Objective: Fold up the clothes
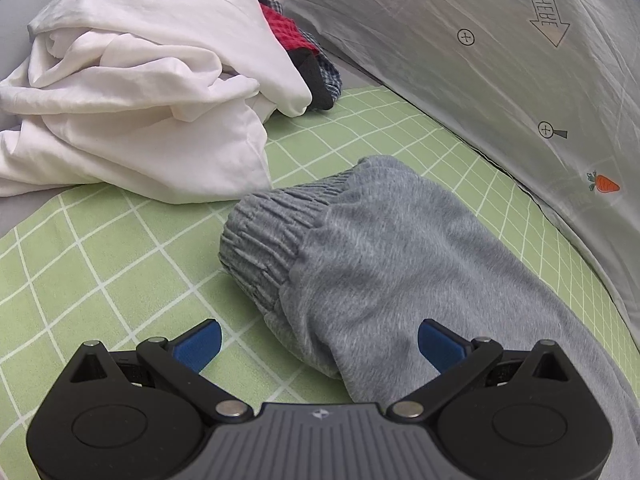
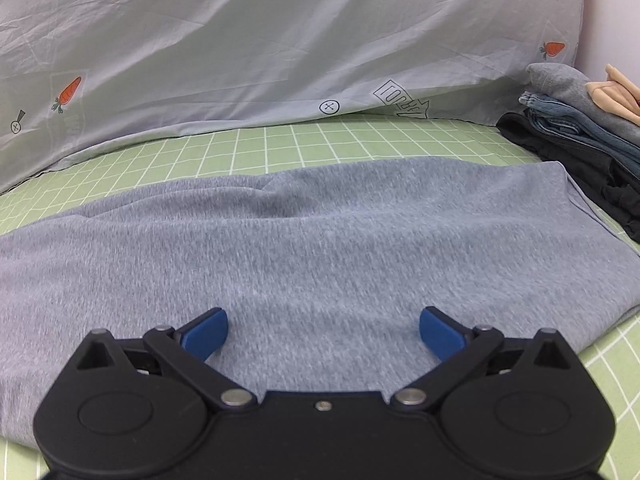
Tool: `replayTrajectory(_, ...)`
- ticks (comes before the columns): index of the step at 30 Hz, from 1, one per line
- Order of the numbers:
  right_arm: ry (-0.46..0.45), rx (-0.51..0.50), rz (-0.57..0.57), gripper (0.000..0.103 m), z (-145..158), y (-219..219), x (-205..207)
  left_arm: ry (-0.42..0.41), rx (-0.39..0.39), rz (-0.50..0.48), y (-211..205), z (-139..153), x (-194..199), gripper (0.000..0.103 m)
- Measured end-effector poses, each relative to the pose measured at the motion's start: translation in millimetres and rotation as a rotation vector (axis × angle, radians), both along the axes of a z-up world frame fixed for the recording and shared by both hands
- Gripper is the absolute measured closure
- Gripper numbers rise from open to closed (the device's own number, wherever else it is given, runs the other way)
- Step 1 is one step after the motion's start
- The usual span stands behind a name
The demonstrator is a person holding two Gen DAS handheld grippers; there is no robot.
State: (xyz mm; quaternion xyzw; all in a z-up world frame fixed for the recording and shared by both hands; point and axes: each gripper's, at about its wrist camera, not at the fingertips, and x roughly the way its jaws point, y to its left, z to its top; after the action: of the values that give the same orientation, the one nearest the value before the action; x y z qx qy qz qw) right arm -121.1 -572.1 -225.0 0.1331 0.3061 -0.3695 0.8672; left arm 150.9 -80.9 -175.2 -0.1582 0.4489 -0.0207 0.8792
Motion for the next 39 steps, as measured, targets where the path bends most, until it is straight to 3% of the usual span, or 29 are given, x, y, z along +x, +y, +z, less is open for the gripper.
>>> replayTrajectory(6, 0.0, -0.011, -0.004, 0.0, -1.0, 1.3, 1.9, -0.054, -0.06, 0.059, 7.9, -4.9, 15.6, 0.001)
replayTrajectory(8, 0.0, -0.011, -0.005, 0.0, -1.2, 1.2, 1.9, -0.073, -0.076, 0.072, 7.7, -4.5, 19.3, 0.012)
replayTrajectory(13, 0.0, -0.011, -0.007, 0.0, -1.2, 1.2, 1.9, -0.114, -0.127, 0.073, 2.4, 2.1, 24.1, 0.057)
replayTrajectory(16, 0.0, -0.011, -0.008, 0.0, -1.2, 1.1, 1.9, -0.184, -0.106, 0.01, -15.9, 20.4, 18.8, 0.066)
replayTrajectory(20, -0.001, -0.011, -0.007, 0.0, -1.2, 1.1, 1.6, -0.283, -0.07, -0.131, -52.9, 50.9, 7.7, 0.067)
replayTrajectory(24, -0.001, -0.011, -0.007, 0.0, -1.1, 0.9, 1.6, -0.334, -0.094, -0.318, -101.2, 72.9, -5.4, 0.067)
replayTrajectory(27, -0.001, -0.011, -0.008, 0.0, -1.0, 1.1, 2.0, -0.295, -0.139, -0.488, -146.6, 72.5, -16.2, 0.063)
replayTrajectory(32, -0.002, -0.011, -0.007, 0.0, -1.5, 1.2, 1.9, -0.145, -0.148, -0.716, -204.2, 46.9, -36.2, 0.04)
replayTrajectory(36, 0.002, -0.007, -0.007, 0.0, -1.5, 1.3, 2.5, -0.121, -0.203, -0.736, -205.4, 45.8, -45.0, 0.024)
replayTrajectory(39, 0.041, 0.045, -0.021, 0.0, 5.2, -1.9, 7.2, -0.153, -0.204, -0.664, -189.2, 54.1, -43.9, 0.021)
